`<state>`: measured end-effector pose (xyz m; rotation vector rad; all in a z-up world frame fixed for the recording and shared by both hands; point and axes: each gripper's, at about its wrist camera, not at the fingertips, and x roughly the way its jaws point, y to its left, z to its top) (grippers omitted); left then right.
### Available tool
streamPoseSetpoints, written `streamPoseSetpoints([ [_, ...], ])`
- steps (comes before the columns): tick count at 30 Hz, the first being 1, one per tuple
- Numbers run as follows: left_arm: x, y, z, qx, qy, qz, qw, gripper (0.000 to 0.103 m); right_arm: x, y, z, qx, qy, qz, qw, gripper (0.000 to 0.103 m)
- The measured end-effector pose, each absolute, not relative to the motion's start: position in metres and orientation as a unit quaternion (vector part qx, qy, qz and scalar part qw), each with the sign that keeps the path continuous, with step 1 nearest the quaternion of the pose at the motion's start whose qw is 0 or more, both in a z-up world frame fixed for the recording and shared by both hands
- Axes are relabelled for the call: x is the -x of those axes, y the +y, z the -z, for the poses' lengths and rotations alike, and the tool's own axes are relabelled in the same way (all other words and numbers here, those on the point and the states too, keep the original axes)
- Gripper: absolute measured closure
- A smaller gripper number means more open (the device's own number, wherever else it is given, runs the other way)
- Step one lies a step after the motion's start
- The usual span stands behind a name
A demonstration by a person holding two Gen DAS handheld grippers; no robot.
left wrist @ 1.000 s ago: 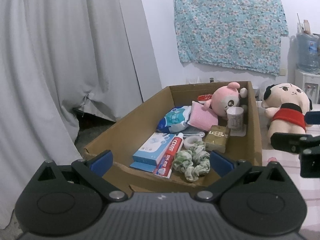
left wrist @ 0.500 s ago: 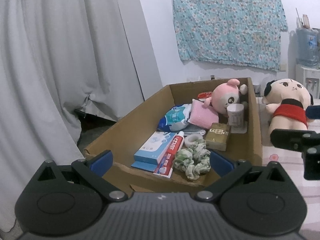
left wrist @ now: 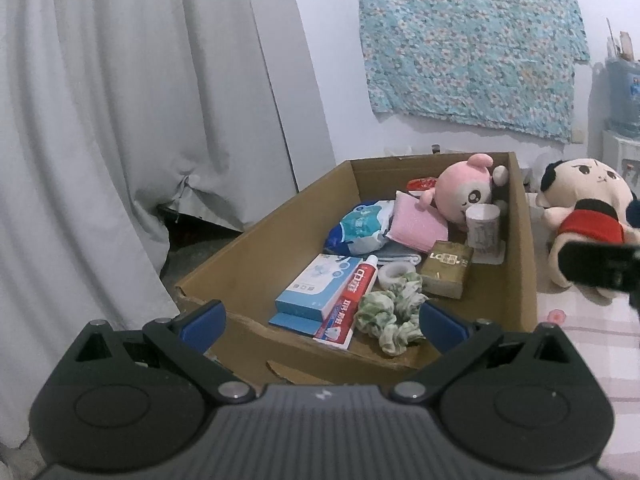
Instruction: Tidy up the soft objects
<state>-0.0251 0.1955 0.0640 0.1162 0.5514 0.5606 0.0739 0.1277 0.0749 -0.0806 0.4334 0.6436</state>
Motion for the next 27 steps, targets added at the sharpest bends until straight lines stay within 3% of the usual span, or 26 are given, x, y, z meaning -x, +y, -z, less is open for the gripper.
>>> streamPoseSetpoints([
  [27, 0.027, 0.207, -0.065, -0.012, 0.268, -0.266, 0.926, 0.000, -0.072, 0.137, -0.067, 0.053, 0.219, -0.320, 0.920, 0.011],
])
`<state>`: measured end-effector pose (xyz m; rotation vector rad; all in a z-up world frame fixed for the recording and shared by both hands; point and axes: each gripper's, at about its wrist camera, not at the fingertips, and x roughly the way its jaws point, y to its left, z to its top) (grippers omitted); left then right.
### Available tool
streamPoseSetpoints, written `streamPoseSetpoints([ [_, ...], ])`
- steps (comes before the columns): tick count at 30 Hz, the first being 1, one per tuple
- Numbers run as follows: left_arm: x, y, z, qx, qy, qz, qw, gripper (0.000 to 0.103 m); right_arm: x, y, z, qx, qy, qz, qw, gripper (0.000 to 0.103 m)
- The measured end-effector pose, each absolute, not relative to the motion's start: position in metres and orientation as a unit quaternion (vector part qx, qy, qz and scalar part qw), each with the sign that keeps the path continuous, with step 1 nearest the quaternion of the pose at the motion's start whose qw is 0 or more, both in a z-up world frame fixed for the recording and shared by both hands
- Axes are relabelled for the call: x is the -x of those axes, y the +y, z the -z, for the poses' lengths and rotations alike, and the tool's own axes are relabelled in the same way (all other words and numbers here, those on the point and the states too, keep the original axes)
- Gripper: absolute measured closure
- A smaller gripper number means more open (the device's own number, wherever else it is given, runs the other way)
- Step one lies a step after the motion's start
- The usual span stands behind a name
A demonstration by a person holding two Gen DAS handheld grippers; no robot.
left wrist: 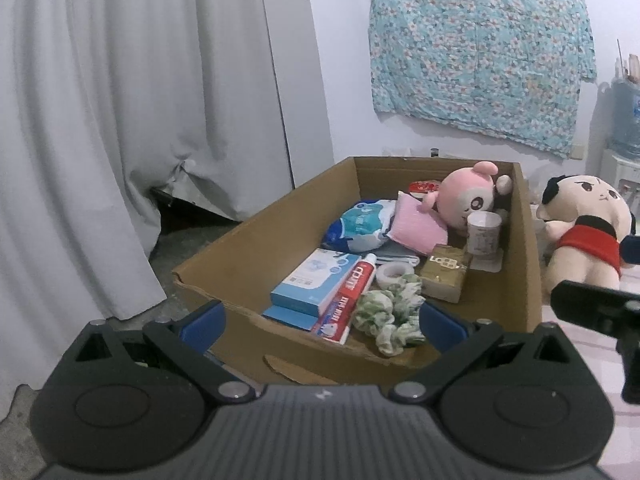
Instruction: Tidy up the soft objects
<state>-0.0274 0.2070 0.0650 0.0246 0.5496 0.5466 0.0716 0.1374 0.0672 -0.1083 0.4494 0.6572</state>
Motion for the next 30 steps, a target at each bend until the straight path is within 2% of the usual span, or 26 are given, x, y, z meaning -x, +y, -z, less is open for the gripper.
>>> streamPoseSetpoints([
  [30, 0.022, 0.203, -0.063, -0.025, 0.280, -0.264, 0.923, 0.000, -0.069, 0.127, -0.075, 0.032, 0.225, -0.318, 0.920, 0.011],
])
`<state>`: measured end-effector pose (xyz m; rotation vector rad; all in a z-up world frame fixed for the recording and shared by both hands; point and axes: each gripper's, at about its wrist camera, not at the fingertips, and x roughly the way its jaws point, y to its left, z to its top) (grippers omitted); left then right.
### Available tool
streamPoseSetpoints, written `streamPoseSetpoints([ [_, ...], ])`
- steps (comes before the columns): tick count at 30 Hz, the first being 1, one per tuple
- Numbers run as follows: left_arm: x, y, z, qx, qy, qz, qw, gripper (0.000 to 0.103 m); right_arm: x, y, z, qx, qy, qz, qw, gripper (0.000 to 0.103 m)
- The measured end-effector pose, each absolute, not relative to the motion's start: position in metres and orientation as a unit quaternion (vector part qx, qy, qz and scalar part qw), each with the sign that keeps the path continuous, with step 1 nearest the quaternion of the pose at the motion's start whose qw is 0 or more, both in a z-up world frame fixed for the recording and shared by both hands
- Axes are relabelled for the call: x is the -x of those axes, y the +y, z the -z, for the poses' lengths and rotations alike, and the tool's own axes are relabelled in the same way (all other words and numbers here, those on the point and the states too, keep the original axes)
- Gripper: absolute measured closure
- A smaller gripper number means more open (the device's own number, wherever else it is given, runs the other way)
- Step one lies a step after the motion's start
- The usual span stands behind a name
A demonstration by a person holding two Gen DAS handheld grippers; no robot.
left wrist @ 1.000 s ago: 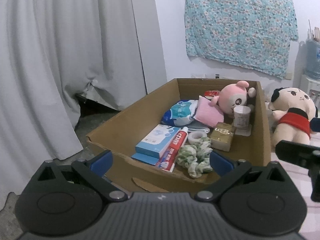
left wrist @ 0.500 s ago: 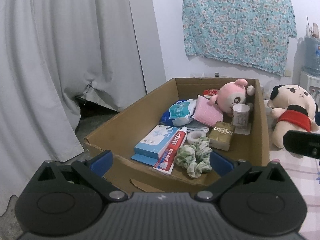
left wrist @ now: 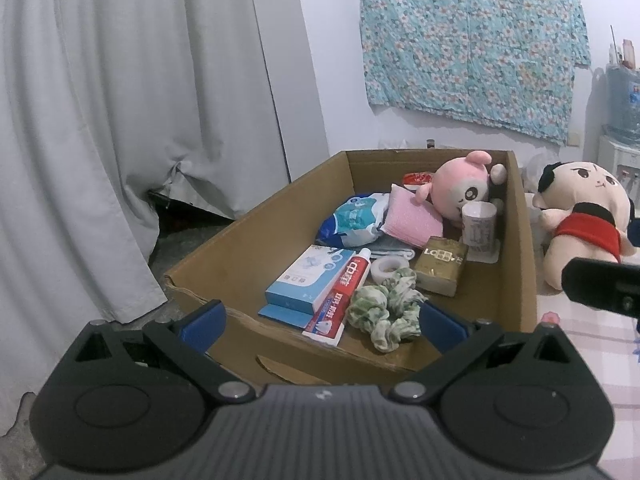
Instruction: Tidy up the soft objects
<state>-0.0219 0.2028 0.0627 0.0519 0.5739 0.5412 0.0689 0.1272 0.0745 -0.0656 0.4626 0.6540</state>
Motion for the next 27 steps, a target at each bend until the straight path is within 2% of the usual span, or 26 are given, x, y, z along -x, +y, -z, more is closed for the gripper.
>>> streamPoseSetpoints([
  [27, 0.0203, 0.2010, -0.0619, -0.046, 0.283, -0.264, 0.921, 0.000, -0.0742, 0.1213, -0.0715, 0.030, 0.234, -0.311, 0.921, 0.011],
])
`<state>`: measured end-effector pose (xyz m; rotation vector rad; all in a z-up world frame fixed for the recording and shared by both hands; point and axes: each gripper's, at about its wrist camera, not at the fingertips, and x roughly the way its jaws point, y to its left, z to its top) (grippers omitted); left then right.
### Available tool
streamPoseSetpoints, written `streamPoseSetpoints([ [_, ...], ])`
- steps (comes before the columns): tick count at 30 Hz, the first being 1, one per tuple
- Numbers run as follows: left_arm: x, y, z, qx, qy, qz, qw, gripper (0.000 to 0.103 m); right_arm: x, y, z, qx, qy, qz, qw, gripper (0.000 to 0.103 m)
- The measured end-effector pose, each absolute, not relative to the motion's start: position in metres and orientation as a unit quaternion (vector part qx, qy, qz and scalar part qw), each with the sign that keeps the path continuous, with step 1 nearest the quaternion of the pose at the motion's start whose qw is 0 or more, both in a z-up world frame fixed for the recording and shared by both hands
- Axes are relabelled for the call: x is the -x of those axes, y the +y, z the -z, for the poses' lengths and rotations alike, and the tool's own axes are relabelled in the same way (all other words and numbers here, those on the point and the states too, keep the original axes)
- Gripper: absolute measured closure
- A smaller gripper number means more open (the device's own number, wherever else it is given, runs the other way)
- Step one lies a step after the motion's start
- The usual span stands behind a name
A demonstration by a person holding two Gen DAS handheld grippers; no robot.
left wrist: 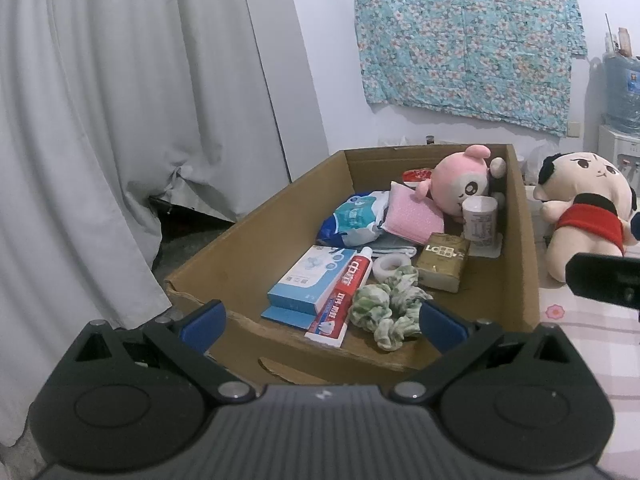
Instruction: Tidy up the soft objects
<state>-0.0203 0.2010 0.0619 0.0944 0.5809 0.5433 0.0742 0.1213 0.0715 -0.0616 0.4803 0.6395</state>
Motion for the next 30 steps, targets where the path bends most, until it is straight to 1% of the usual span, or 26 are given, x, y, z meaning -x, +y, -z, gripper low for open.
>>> streamPoseSetpoints([
  [30, 0.014, 0.191, -0.062, -0.046, 0.297, -0.265, 0.916, 0.000, -0.078, 0.119, -0.071, 0.027, 0.240, -0.307, 0.921, 0.010],
])
